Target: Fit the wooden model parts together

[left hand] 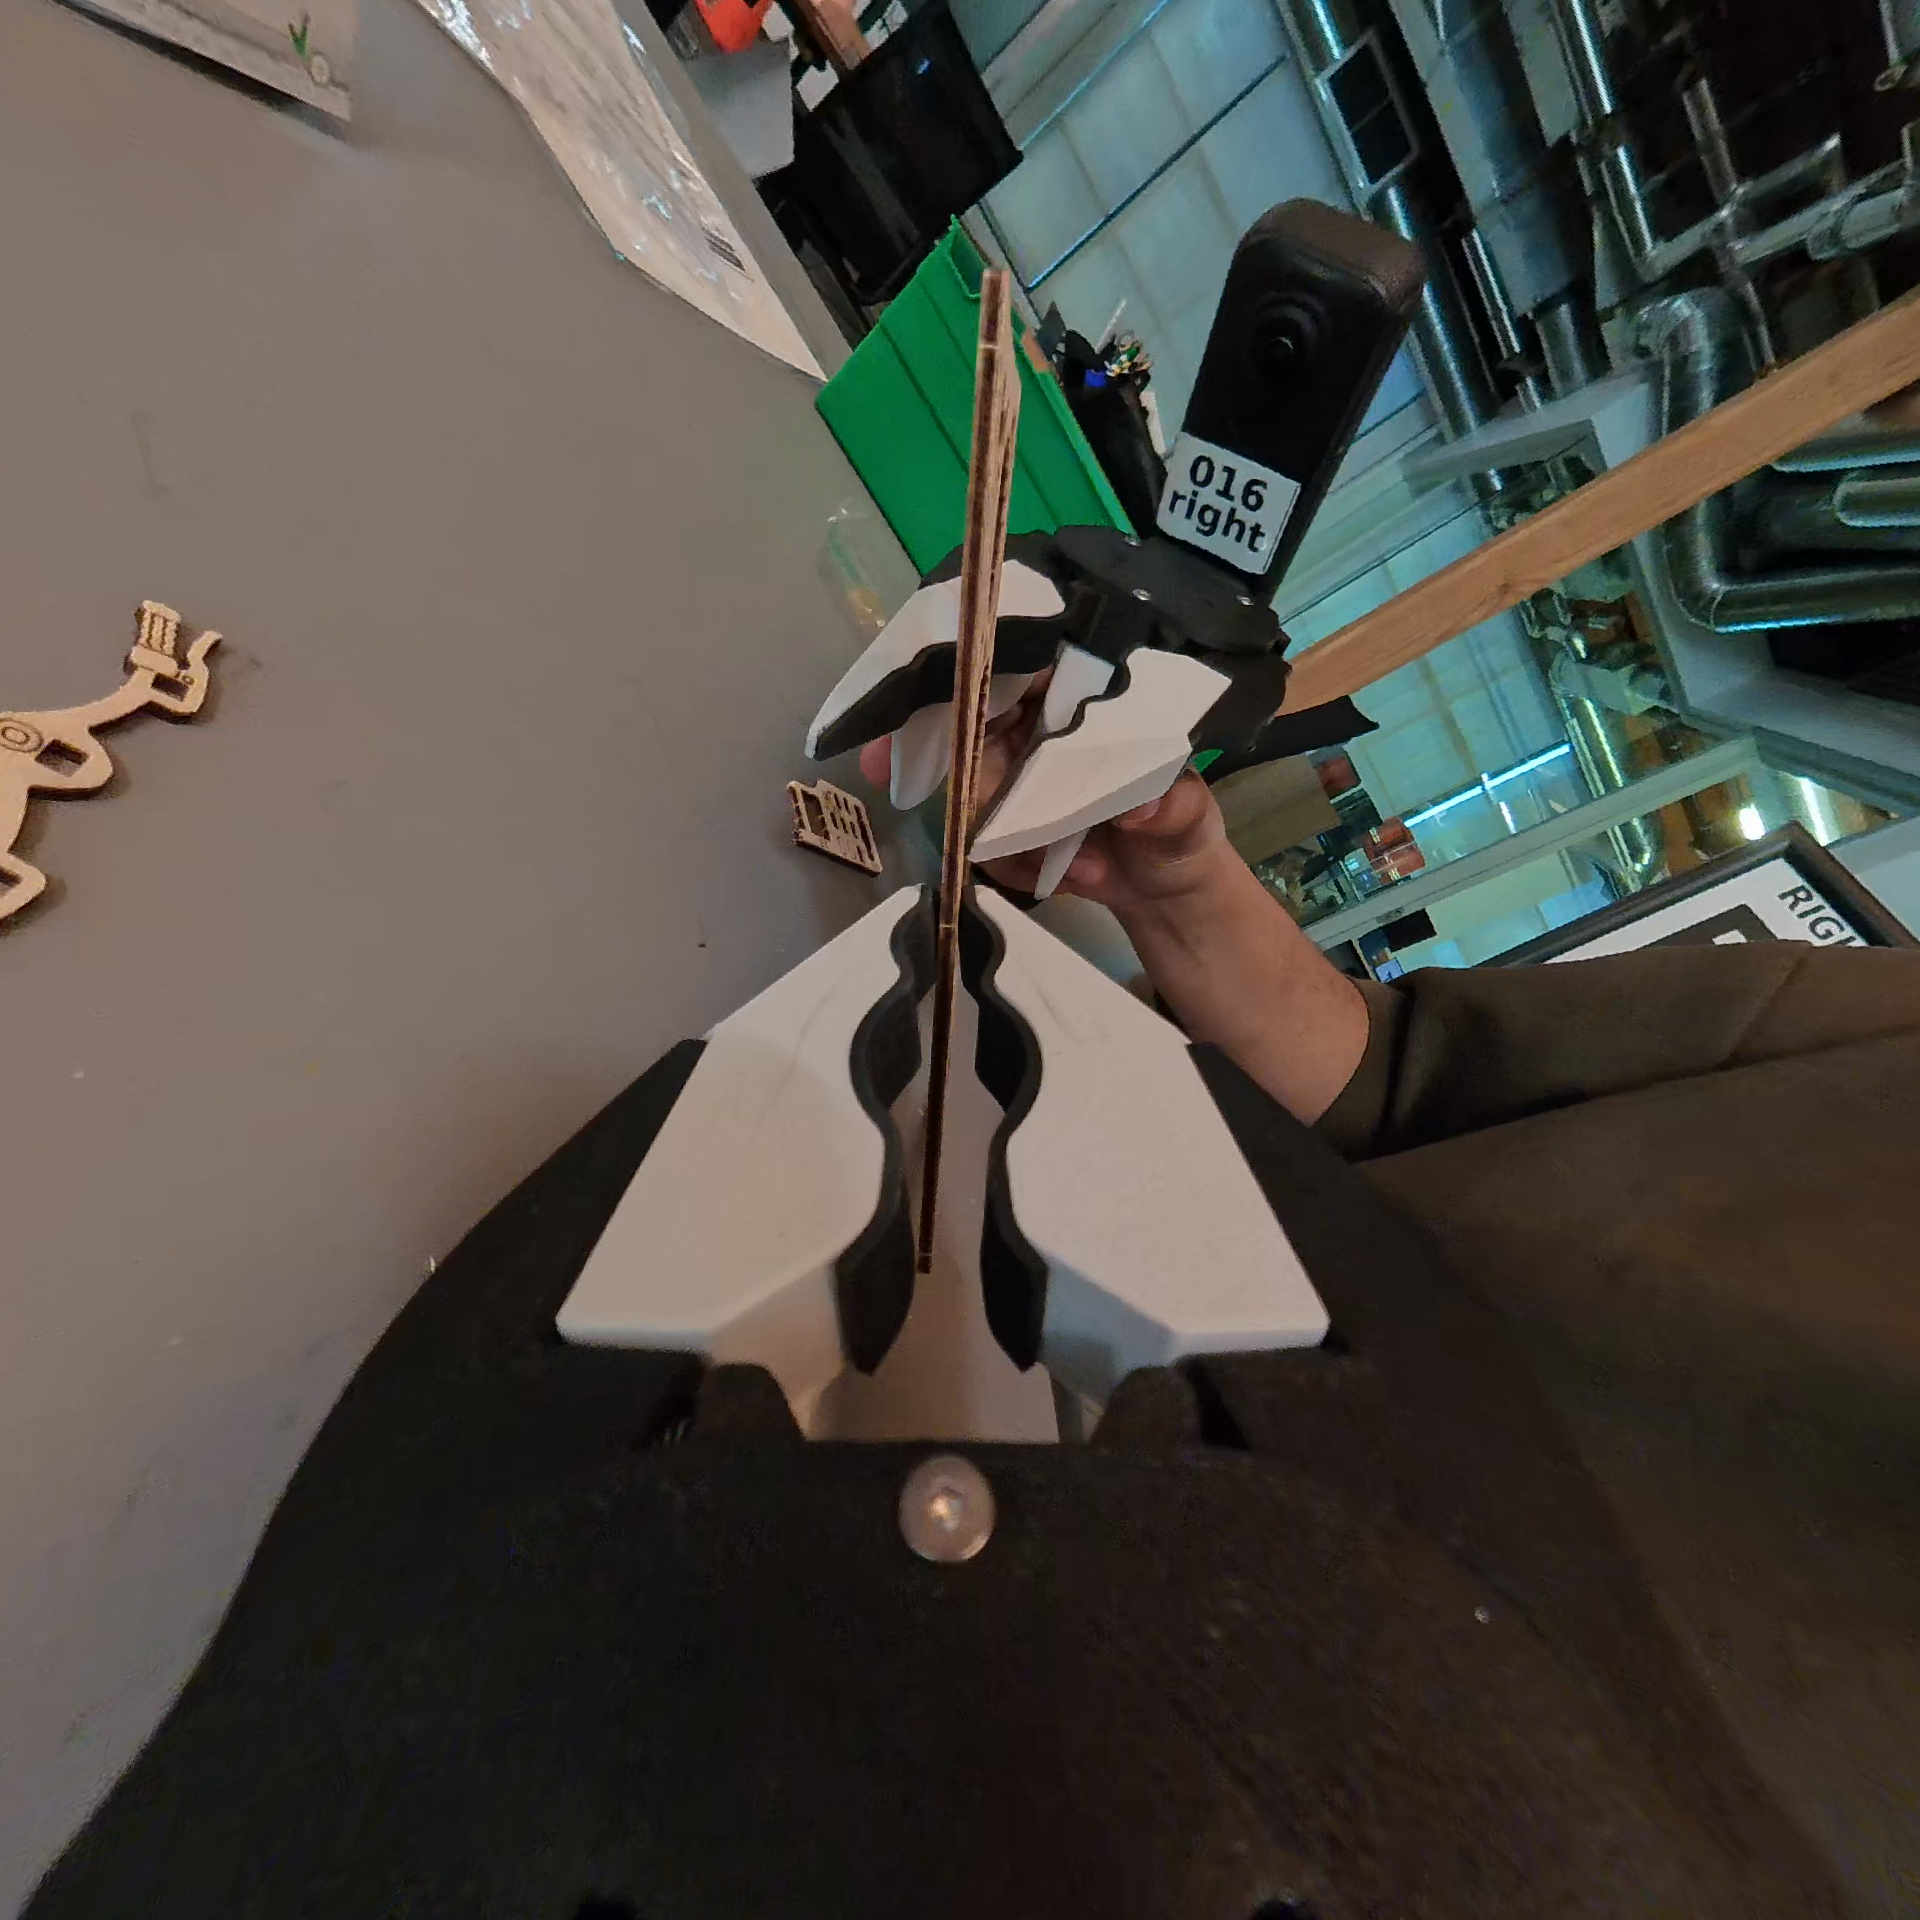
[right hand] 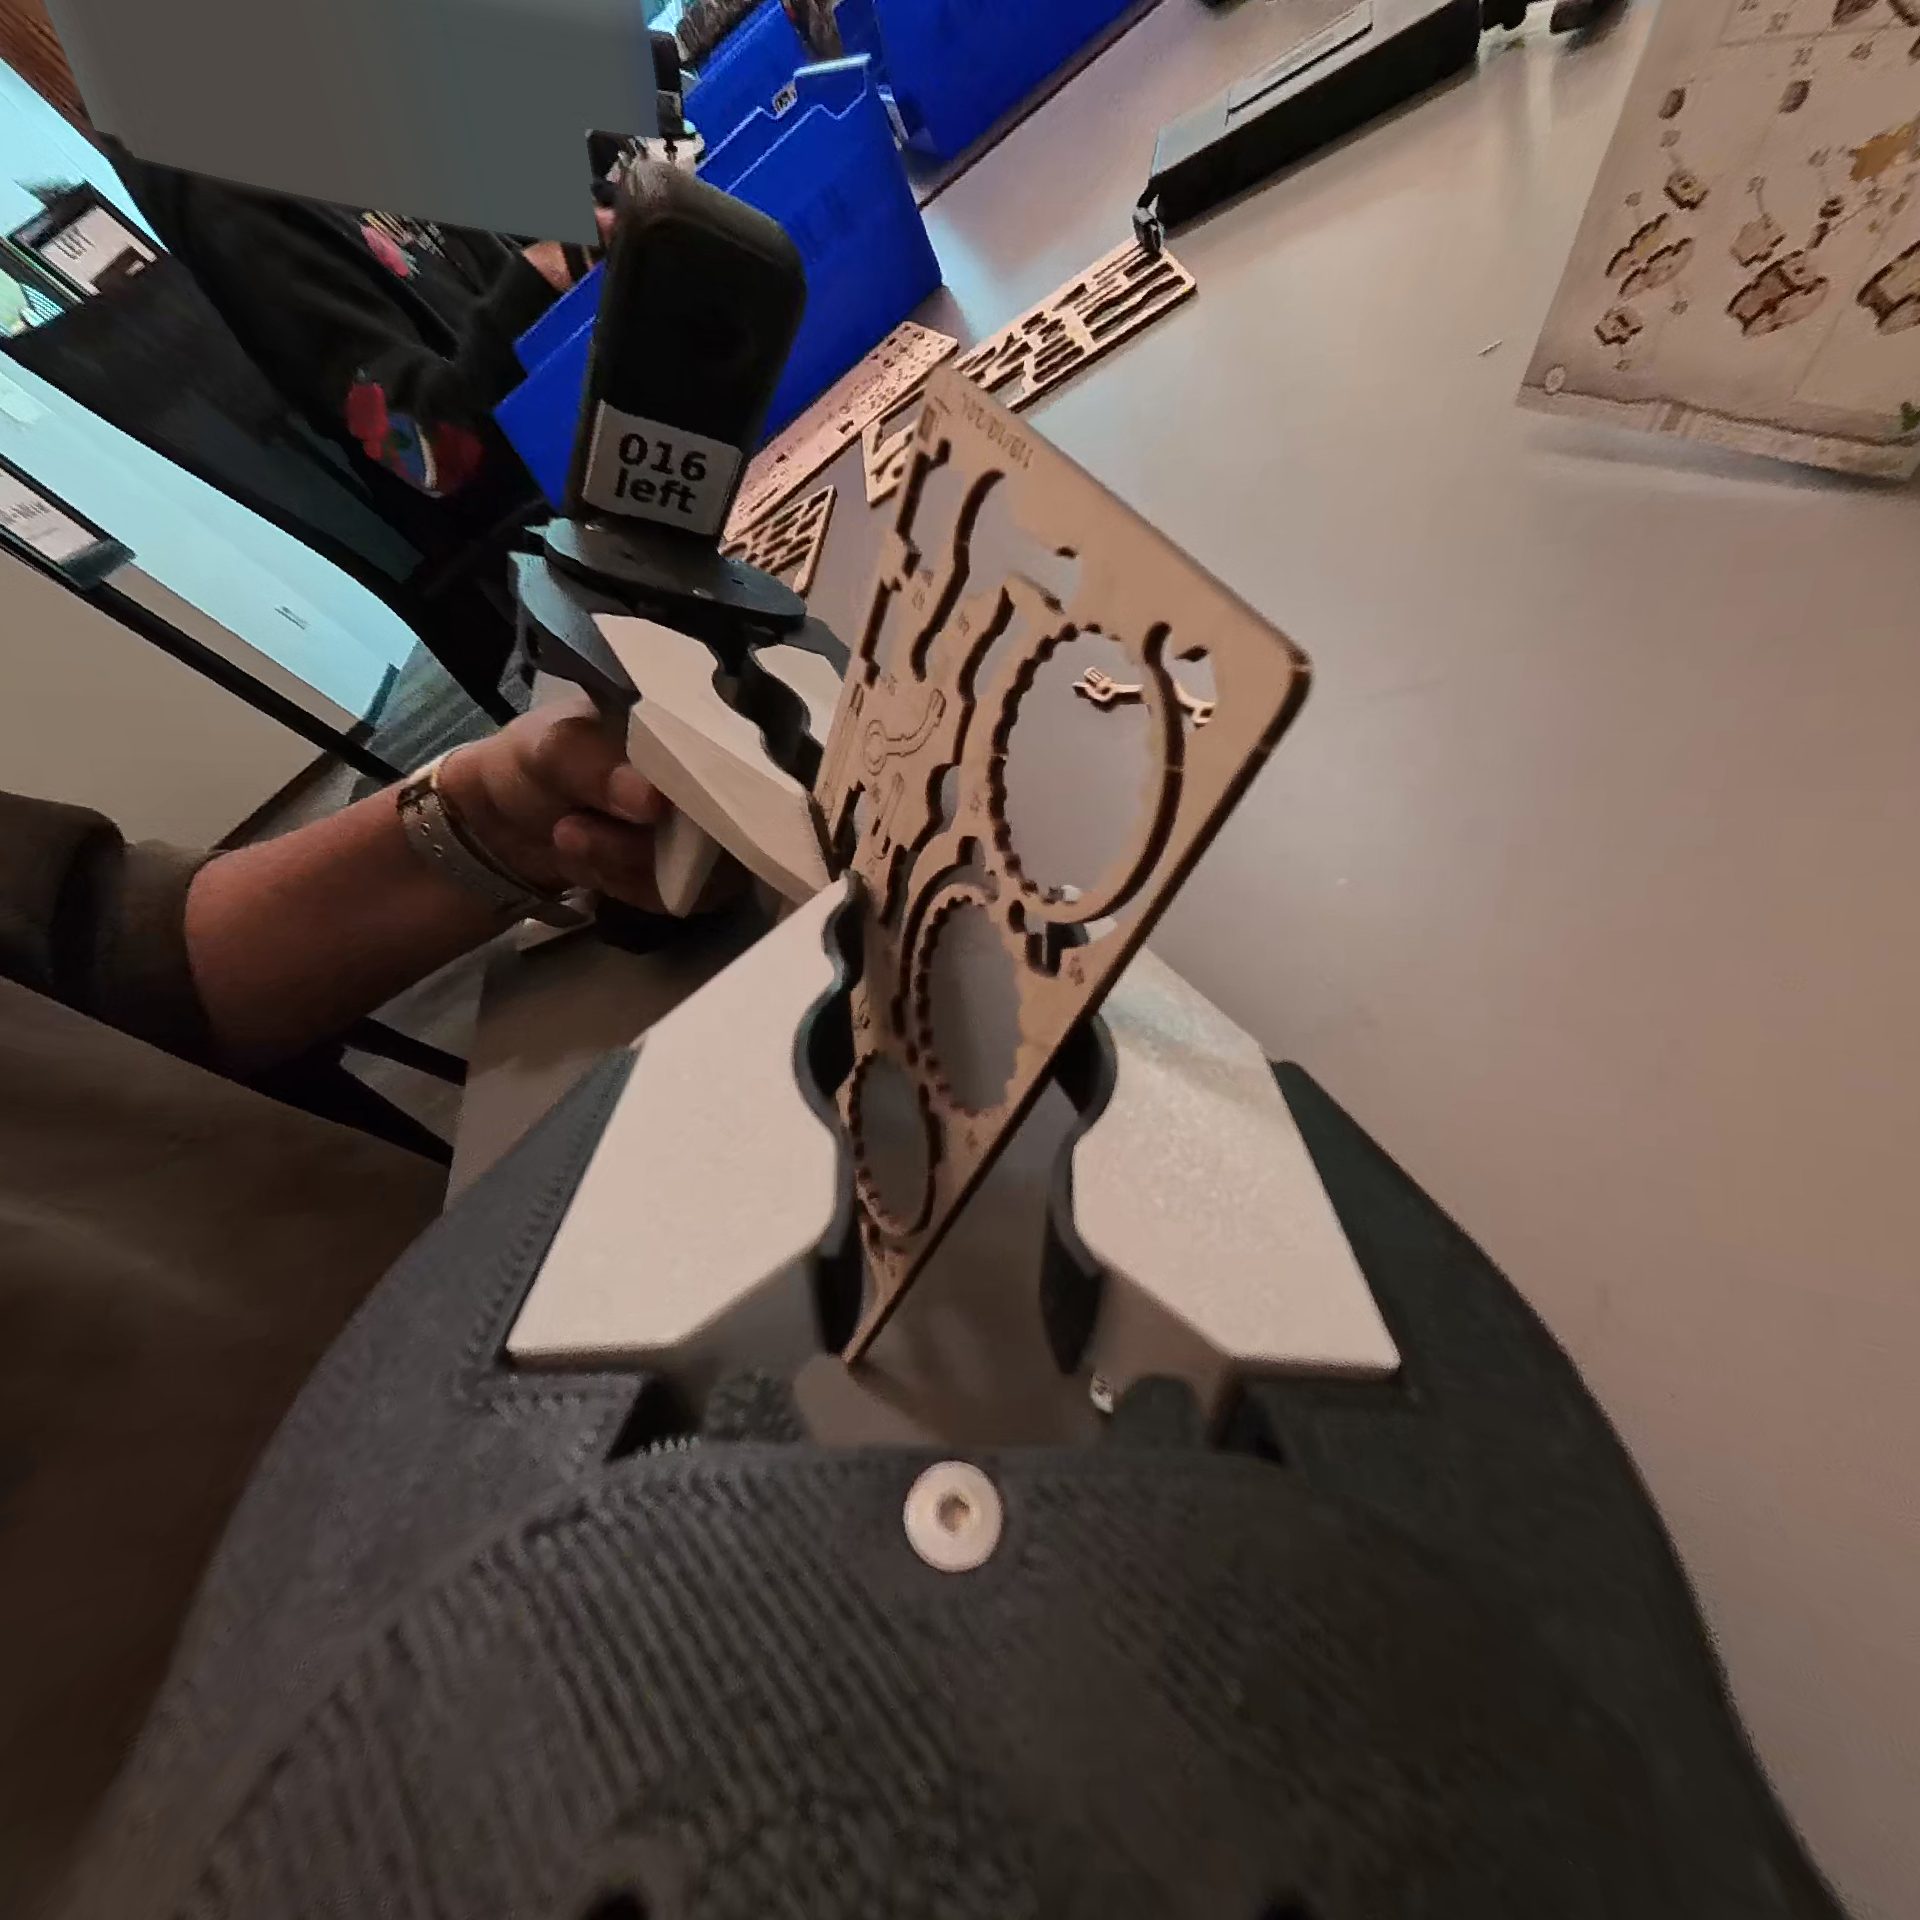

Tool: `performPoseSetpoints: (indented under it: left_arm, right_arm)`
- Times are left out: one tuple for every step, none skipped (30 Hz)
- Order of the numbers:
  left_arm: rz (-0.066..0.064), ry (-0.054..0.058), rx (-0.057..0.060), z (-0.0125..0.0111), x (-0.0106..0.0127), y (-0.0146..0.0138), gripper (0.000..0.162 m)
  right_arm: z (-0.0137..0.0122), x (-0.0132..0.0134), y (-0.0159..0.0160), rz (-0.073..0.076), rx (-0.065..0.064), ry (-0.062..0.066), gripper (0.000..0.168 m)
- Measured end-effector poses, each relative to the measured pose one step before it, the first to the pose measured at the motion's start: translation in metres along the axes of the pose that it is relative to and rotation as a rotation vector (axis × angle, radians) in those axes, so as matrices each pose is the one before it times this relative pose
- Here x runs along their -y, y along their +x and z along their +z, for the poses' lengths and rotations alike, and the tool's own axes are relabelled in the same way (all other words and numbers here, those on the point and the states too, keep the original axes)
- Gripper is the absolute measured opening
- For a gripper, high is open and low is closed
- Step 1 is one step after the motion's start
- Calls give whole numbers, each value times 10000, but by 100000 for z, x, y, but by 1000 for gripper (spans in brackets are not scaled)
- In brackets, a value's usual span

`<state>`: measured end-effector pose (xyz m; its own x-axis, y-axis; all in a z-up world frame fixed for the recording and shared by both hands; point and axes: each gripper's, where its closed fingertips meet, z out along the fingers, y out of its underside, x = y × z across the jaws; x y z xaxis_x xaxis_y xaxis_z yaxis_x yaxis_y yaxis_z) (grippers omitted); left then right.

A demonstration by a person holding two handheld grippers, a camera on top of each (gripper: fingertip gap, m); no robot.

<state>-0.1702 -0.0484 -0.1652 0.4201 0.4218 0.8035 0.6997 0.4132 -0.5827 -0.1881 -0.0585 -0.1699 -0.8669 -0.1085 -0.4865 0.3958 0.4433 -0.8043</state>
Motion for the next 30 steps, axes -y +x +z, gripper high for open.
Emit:
performPoseSetpoints:
  left_arm:
    - [-17,4,23,-3,-2,-40,0]
    - [-15,28,15,-23,36,-27,0]
    - [7,25,-4,-27,37,17,0]
    - [6,3,33,4,-7,-42,0]
    - [11,-10,84,37,-22,-101,0]
    - [52,-7,28,25,-19,-2,0]
    - [30,0,0,7,-3,33,0]
    - [-21,-10,40,16,-22,-69,0]
    - [-13,4,23,2,11,-39,0]
    - [13,0,22,13,4,-15,0]
    - [0,-8,43,16,-12,-55,0]
    - [-19,-11,-19,1,-15,3,0]
    - [-52,-6,-90,-34,1,87,0]
    - [-66,27,-55,-49,63,19,0]
    - [-33,21,-37,-16,40,25,0]
    - [-10,64,-105,-61,110,136,0]
    - [-26,16,-36,-41,30,31,0]
    - [-6,7,-4,-21,-7,-7,0]
    - [28,-1,-14,0,-6,41,0]
    - [13,-19,38,36,-23,-34,0]
    - [25,-45,87,57,-74,-106,0]
    - [-2,-22,3,20,-29,1,0]
    - [-57,-29,-10,2,-37,-32,0]
    - [-41,-17,18,8,-14,-49,0]
    - [19,-2,-7,-7,-10,25,0]
    - [34,8,3,1,-1,16,0]
    - [37,0,22,14,-2,9,0]
    - [7,-5,-9,-10,-15,12,0]
    - [-12,9,39,12,19,-50,0]
    - [16,2,34,10,-7,-39,0]
  right_arm:
    - [21,-1,25,-70,-76,-29,34]
    - [26,44,18,-48,-45,4,34]
    - [15,33,-15,-1,5,6,33]
    - [9,-18,36,-51,-30,-20,33]
    - [4,-27,79,-131,-85,-26,33]
    - [-10,-5,9,-55,-24,-14,33]
    - [-18,-2,-19,17,14,-13,33]
    - [22,-29,42,-3,-17,-10,33]
    - [18,-13,28,19,5,12,33]
    - [11,-8,24,36,13,10,33]
    - [9,-12,24,-24,-22,8,33]
    - [-5,28,-24,-52,-19,16,33]
    - [-9,71,-86,-71,-20,6,33]
    - [-13,78,-52,-137,-88,-4,33]
    - [-42,149,-70,-178,-109,28,33]
    - [-56,188,-99,-138,-76,43,32]
    - [-6,66,-46,-122,-96,-42,31]
    - [8,4,-3,-139,-93,-58,32]
    - [-18,-9,-9,-62,-22,-23,32]
    - [17,-82,62,28,10,-34,33]
    - [26,-120,94,34,12,-22,33]
    - [10,-64,27,40,50,18,34]
    - [37,-75,30,41,35,-8,34]
    - [27,-42,34,-35,-19,-21,34]
    - [-17,7,-2,-62,-28,-8,34]
    - [-12,9,-2,-29,-32,-26,35]
    - [-15,9,2,-37,-38,-21,34]
    - [3,-6,14,-43,-34,-4,35]
    - [15,-20,39,-29,-46,-8,35]
    - [12,-15,45,-39,-40,-15,35]
